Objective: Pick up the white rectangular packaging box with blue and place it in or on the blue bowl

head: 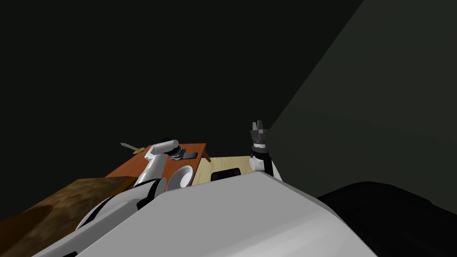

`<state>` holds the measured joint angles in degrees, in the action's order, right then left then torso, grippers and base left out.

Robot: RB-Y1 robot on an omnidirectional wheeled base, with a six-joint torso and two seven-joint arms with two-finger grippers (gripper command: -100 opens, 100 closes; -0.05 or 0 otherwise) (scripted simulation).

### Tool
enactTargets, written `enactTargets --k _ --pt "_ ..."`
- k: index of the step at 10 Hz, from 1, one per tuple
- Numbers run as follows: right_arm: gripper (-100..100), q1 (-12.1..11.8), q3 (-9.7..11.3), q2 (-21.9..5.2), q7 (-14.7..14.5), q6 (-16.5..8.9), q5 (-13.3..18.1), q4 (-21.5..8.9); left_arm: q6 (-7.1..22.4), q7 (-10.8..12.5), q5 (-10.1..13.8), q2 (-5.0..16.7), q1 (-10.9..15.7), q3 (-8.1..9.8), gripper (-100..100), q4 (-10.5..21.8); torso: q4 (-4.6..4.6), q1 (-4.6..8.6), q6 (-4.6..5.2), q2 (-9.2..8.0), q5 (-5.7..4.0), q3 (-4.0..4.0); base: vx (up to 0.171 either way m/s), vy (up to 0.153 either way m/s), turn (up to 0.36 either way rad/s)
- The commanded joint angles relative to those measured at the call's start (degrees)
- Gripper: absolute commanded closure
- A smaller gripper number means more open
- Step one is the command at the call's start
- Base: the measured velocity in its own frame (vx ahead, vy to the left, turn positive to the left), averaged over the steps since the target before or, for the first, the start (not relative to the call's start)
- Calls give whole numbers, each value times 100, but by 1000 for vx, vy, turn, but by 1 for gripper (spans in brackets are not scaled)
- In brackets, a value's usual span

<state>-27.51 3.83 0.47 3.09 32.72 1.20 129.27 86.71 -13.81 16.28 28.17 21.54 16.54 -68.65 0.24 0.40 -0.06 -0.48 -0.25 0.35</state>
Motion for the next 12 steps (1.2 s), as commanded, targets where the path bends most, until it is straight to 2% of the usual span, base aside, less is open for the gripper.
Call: enactTargets --k 1,12 --pt "0 0 0 0 0 0 0 0 175 -26 31 22 -8 50 100 -75 0 0 0 0 0 0 -61 -30 12" --pt "0 0 0 0 0 0 0 0 1259 -125 200 5 -238 359 100 -683 0 16 -2 -2 -10 1 -63 -41 12"
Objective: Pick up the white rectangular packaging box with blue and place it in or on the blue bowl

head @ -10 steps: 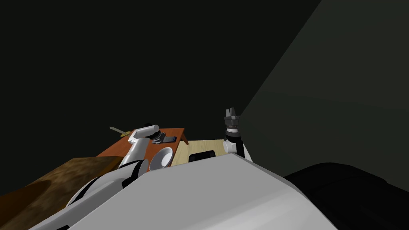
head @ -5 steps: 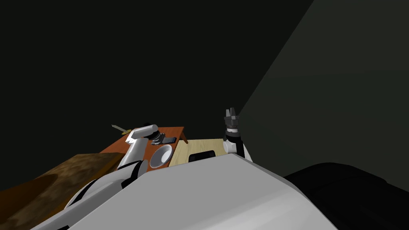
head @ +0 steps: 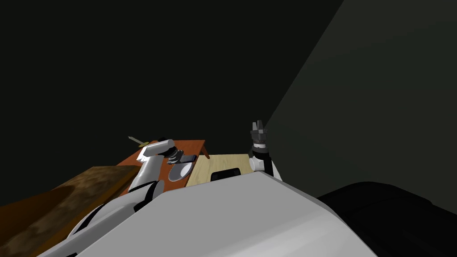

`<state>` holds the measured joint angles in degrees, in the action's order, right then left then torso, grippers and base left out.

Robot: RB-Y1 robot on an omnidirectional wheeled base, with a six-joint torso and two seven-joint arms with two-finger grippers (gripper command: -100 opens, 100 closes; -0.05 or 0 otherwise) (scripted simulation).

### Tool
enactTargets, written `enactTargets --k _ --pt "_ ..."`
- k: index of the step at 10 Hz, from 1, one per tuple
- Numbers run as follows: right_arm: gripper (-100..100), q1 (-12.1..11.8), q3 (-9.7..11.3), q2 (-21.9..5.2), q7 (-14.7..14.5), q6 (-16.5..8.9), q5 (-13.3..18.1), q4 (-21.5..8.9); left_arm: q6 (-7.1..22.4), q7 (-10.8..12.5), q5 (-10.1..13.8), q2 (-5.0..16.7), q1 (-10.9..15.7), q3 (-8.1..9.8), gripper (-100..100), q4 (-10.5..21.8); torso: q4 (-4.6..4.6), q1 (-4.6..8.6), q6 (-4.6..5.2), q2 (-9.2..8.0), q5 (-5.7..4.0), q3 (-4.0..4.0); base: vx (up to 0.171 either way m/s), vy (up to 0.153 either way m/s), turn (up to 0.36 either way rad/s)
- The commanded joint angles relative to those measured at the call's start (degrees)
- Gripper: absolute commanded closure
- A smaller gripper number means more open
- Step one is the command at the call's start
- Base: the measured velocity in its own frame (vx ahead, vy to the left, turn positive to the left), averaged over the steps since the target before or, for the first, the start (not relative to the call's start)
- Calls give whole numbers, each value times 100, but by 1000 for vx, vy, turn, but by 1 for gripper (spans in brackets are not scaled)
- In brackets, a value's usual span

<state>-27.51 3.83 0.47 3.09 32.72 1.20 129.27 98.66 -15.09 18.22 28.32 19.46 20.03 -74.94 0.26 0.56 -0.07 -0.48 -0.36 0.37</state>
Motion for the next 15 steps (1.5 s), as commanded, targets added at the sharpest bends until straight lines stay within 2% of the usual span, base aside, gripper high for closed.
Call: enactTargets --k 1,4,5,6,10,11,12,15 --pt "0 0 0 0 0 0 0 0 193 -9 21 -23 -88 50 100 -123 0 0 0 0 0 0 -57 -40 31" --pt "0 0 0 0 0 0 0 0 516 -51 8 -75 -242 222 100 -335 -1 -9 -8 7 -1 -3 -43 -18 59" --pt "0 -1 -1 0 0 0 0 0 460 -42 17 -67 -213 175 100 -297 1 -14 -11 12 -2 -5 -12 0 26" --pt "0 -1 0 -1 0 0 0 0 494 -44 14 -68 -224 183 -100 -301 3 -15 -4 20 -2 -8 0 0 0" --pt "0 -1 0 -1 0 0 0 0 493 -43 14 -68 -225 182 -100 -300 1 -13 -3 29 -3 -13 0 0 0" --pt "0 -1 0 -1 0 0 0 0 493 -43 14 -68 -225 182 0 -300 1 -13 -3 29 -3 -13 0 0 0" --pt "0 -1 0 -1 0 0 0 0 676 -54 51 -21 -206 232 -100 -418 1 -13 -3 29 -3 -13 10 -3 10" --pt "0 -1 0 -1 0 0 0 0 951 -70 107 50 -178 308 -100 -596 0 -11 -3 36 -4 -17 20 -4 8"
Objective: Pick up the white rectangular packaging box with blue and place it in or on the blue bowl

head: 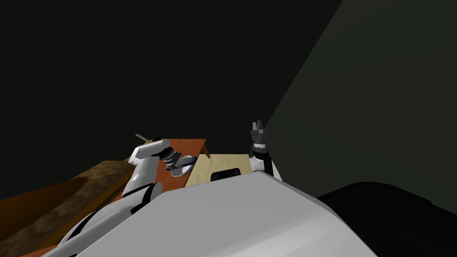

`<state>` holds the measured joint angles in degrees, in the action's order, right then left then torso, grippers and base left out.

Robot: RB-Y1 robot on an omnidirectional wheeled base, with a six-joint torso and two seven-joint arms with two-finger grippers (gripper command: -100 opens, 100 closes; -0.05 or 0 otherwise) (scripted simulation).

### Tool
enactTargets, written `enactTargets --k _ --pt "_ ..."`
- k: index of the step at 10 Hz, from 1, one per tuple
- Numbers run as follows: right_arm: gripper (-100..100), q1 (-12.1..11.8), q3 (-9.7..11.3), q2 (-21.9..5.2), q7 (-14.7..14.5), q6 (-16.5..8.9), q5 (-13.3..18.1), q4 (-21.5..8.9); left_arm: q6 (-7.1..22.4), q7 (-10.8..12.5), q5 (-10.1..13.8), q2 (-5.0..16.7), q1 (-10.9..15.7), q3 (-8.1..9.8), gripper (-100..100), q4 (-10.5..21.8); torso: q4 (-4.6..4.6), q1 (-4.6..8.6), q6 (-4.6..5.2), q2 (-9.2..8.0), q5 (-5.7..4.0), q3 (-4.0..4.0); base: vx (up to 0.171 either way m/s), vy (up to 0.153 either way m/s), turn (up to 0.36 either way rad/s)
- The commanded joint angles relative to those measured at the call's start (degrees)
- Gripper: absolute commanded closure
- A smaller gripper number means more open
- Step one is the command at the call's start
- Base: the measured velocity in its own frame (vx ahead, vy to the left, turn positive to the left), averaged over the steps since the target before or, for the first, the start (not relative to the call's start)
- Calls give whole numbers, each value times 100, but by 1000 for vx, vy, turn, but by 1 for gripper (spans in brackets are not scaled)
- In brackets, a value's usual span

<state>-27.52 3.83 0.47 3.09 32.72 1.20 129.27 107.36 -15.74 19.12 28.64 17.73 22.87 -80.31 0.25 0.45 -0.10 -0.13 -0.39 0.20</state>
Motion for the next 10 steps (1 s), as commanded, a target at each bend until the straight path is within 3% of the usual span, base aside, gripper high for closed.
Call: enactTargets --k 1,5,6,7,10 --pt "0 0 0 0 0 0 0 0 172 -11 36 42 4 48 -100 -118 0 0 0 0 0 0 13 -2 6" --pt "0 0 0 0 0 0 0 0 538 -33 111 136 41 149 -100 -355 0 0 0 -2 0 1 14 -4 7" --pt "0 0 0 0 0 0 0 0 465 -38 103 127 26 140 -100 -312 0 0 0 -2 0 1 7 -1 2" --pt "0 0 0 0 0 0 0 0 482 -41 105 130 27 143 0 -317 0 -1 0 -4 1 2 0 0 0" --pt "0 0 0 0 0 0 0 0 480 -41 105 130 27 142 0 -316 1 -2 0 -6 1 3 0 0 0"
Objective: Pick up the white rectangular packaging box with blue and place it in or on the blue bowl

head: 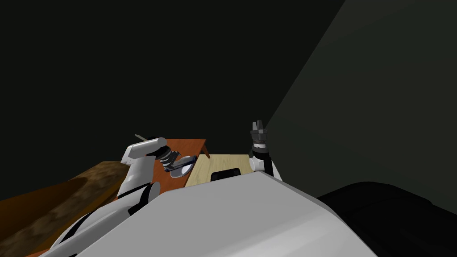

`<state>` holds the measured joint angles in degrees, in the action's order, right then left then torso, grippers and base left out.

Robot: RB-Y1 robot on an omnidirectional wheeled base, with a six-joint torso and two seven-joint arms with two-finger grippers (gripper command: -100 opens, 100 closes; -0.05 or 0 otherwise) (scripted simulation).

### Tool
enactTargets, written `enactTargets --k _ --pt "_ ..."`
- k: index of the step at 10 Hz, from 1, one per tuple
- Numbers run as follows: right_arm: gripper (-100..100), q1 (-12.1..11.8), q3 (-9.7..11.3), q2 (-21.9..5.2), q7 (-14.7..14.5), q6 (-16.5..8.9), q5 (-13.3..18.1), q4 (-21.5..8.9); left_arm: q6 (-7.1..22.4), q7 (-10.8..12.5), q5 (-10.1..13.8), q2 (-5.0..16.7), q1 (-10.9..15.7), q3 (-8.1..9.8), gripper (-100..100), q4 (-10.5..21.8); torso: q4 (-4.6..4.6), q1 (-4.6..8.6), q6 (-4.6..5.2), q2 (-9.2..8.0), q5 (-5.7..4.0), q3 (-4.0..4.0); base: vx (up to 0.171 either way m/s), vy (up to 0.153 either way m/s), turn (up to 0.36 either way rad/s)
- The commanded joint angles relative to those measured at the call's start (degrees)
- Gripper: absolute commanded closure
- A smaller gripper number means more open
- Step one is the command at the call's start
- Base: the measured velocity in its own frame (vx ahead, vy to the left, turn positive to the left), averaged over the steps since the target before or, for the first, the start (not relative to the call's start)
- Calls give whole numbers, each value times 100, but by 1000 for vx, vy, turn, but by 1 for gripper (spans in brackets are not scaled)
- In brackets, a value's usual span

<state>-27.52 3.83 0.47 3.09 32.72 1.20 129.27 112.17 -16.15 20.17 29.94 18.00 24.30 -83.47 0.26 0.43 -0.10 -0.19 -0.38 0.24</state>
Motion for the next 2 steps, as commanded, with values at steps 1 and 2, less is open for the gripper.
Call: enactTargets --k 1,2 --pt "0 0 0 0 0 0 0 0 0 0 0 0 0 0 0 0 0 0 0 0 0 0 0 0 0" --pt "0 0 0 0 0 0 0 0 0 0 0 0 0 0 0 0 0 0 0 0 0 0 0 0 0"
